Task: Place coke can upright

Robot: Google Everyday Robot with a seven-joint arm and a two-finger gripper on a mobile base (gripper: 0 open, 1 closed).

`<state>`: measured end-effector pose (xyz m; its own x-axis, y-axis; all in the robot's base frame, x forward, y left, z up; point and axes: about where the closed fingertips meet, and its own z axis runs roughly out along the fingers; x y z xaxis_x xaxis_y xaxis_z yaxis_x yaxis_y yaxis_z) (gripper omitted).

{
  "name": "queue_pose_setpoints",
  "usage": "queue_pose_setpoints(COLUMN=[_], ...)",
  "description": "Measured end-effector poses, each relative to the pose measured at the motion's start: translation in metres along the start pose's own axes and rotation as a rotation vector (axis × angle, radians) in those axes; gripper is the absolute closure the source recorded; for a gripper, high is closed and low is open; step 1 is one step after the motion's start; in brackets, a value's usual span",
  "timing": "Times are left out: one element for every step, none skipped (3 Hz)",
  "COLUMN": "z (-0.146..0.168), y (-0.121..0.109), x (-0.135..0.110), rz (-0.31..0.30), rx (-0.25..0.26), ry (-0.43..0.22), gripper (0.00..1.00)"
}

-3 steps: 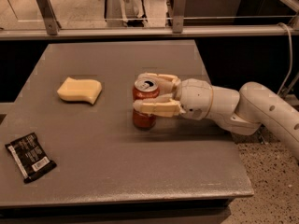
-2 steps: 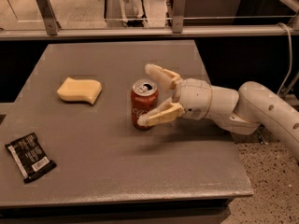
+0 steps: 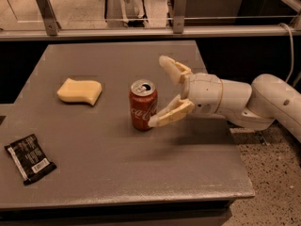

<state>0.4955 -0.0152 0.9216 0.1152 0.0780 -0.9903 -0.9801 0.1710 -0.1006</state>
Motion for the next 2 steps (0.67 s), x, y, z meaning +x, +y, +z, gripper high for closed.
queue_pose_setpoints(z=[-0.0321,-0.0320], y=[-0.0062,-0.0061], x=[-0.0214,-0.0214], rz=[-0.072,-0.072], rx=[0.022,0.022], ry=[-0.039,-0.039], gripper=[0.00,0.00])
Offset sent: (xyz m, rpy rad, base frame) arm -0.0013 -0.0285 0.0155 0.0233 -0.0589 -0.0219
